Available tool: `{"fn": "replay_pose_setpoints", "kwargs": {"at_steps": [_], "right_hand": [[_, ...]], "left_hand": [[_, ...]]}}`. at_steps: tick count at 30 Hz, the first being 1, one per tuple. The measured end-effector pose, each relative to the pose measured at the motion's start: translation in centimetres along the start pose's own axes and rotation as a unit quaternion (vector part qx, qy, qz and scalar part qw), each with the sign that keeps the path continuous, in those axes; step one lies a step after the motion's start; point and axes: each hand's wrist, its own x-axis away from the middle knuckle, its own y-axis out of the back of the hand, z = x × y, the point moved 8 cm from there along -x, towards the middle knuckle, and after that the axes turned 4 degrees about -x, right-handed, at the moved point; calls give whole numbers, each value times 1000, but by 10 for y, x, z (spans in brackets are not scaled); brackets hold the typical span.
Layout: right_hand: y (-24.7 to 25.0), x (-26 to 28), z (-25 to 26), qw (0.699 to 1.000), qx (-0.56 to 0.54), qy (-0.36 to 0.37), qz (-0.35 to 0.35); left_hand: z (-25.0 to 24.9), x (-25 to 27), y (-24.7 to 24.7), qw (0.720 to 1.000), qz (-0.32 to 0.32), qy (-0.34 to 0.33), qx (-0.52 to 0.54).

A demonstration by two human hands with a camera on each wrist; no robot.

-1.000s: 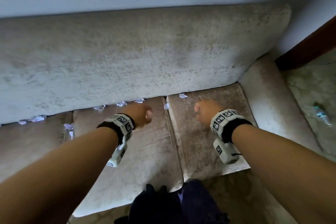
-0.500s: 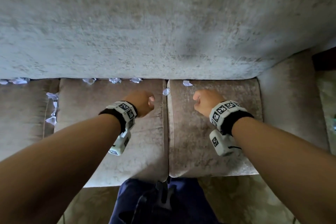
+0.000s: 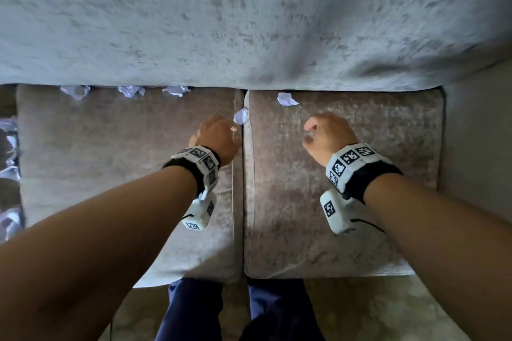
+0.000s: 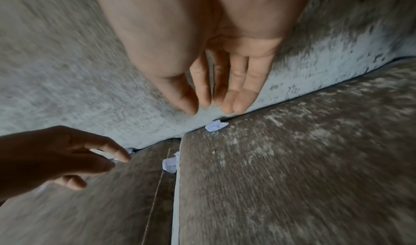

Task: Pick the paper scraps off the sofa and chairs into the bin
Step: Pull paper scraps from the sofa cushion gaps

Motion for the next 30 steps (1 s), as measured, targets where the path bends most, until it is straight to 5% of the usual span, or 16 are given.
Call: {"fn": "replay_pose_setpoints", "kwargs": {"at_steps": [10,18,30], "right_hand": [[-46,-46,-27,1000,-20,-3,7],[-60,-76,-36,1000,-27,2,0],[-52,-104,-11,999,10,39,-22]], "left_hand": [[-16,-76,-60,996,73,3,-44],[-12,-106,-66,994,17,-42,-104],[22,-79,-61,998,0,27,52]]}}
